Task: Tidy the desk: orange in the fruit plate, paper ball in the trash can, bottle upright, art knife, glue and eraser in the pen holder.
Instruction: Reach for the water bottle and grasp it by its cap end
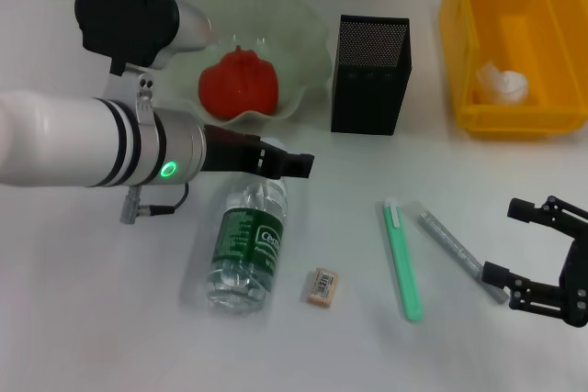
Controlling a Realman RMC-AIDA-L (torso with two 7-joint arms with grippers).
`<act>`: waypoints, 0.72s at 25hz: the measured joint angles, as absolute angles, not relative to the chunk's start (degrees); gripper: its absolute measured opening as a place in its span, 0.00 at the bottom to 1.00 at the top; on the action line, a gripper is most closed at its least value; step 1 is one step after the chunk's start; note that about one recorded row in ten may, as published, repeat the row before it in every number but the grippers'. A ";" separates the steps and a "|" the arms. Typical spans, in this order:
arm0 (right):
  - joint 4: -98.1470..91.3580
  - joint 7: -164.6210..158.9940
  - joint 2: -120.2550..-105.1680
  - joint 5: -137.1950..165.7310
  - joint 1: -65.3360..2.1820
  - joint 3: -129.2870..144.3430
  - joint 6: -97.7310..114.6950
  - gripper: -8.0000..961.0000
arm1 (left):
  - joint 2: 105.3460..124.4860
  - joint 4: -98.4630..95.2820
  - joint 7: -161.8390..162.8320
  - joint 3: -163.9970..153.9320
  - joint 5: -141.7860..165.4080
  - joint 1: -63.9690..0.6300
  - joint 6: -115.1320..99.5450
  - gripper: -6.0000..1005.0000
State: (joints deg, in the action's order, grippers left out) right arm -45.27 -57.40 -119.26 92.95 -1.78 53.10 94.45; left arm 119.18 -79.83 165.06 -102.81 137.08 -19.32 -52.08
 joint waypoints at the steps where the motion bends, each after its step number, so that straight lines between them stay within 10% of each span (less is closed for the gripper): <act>1: -44.95 -57.24 -119.26 92.98 -1.90 53.08 94.43 0.88 | 119.18 -78.82 165.06 -102.47 137.09 -20.11 -51.72 0.83; 18: -42.18 -56.91 -119.18 93.37 -3.22 53.00 93.28 0.88 | 119.18 -67.78 165.05 -99.84 136.40 -26.30 -49.27 0.83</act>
